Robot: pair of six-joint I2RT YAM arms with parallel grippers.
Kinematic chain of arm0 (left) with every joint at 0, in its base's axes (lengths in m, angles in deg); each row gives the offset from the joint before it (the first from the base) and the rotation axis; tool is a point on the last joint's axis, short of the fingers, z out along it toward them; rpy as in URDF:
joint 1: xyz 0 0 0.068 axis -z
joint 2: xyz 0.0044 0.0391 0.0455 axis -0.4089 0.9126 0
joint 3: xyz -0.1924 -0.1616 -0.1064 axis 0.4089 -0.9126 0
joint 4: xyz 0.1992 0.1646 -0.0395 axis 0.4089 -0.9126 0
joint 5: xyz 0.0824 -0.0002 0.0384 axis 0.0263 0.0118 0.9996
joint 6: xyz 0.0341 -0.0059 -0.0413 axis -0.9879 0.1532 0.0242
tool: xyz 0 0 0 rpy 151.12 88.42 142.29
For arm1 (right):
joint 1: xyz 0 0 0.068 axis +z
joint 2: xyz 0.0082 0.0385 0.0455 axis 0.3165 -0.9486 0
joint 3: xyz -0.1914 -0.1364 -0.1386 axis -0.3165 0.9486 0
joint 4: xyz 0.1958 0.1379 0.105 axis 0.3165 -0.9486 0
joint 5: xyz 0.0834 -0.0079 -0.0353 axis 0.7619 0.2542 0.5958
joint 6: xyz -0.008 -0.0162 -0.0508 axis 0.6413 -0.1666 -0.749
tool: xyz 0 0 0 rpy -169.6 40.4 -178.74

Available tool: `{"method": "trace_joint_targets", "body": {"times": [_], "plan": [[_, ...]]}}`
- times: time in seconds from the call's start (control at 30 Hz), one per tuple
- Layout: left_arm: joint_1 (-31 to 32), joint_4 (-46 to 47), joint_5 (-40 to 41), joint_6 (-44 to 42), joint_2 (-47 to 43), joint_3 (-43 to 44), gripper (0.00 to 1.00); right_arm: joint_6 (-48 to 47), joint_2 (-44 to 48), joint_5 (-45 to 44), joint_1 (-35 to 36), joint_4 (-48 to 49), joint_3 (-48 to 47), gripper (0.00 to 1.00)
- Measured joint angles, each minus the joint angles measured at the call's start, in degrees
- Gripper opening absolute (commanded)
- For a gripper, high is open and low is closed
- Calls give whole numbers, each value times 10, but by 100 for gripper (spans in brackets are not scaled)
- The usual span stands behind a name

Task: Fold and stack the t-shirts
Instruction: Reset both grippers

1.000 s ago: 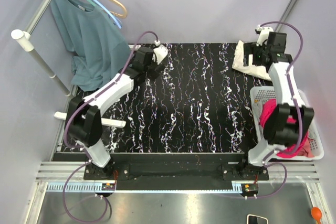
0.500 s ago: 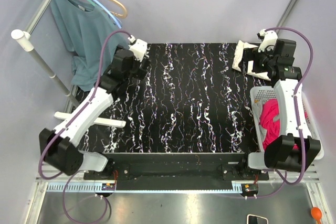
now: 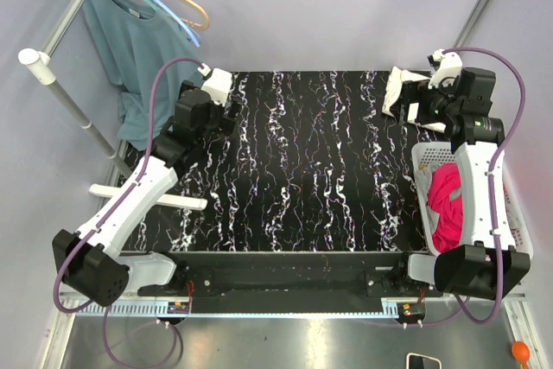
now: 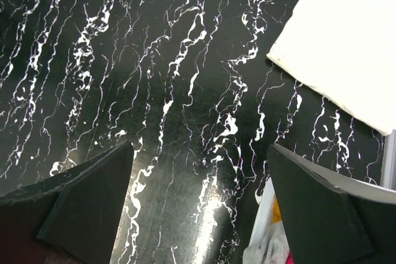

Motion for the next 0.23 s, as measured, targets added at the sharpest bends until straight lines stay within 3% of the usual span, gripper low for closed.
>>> {"method": "trace_joint_targets", "body": {"times": [0.23], "plan": [[0,2,0,5,-7,-1,99,12,8,0,0,0,0,100]]}}
